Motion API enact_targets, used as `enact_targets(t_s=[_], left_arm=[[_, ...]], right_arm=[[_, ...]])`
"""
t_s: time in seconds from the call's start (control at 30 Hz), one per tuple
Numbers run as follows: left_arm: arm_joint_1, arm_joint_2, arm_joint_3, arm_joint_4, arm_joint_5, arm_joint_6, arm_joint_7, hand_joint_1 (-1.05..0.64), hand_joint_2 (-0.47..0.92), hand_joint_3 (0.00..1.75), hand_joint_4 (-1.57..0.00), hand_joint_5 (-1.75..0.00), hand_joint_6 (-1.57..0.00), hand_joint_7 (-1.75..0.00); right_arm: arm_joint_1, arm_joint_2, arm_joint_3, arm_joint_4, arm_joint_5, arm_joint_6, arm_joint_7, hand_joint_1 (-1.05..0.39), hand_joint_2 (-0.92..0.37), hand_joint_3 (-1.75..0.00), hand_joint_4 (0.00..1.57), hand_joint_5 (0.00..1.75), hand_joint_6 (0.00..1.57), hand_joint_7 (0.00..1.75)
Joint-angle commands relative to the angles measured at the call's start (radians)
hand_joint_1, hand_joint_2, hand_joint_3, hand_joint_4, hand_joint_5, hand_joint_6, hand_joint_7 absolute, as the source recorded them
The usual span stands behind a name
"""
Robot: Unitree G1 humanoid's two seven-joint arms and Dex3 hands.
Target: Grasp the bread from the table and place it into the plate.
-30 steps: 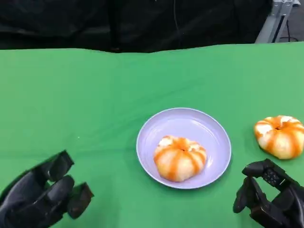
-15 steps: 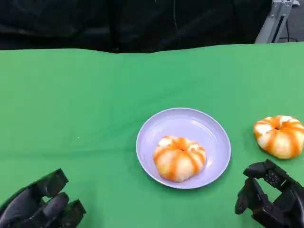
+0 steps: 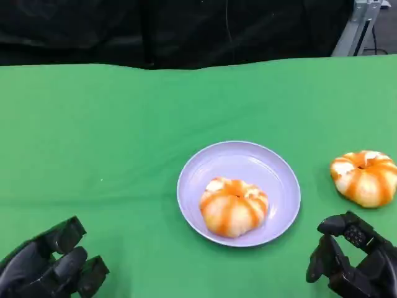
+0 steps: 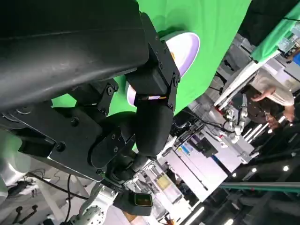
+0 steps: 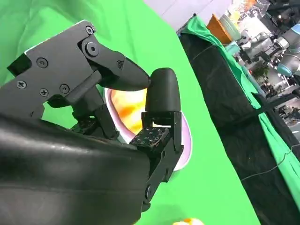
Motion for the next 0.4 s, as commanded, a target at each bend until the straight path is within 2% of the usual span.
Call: enact_targets(t_s=[0.03,0.4], left_arm=[[-0.006,0.008,0.008,-0.003,0.014,-0.010,0.001,-0.12,0.51,1.24,-0.90,-1.75,-0.87,-1.58],[-0.007,0.002,0.000,0.000,0.030,-0.029,-0.006,-0.11,0.50,1.22,-0.91,-1.75,-0.88,-1.57]], right_arm=[[0.007,-0.009,-0.011,-0.022,0.012,0.002,-0.003,-0.16,-0.57,-1.01,0.87,1.70,0.88,1.34],[0.002,-0.009,-0.018,-0.012,0.015,0.001,0.003,-0.16,-0.54,-1.05,0.85,1.73,0.85,1.38]])
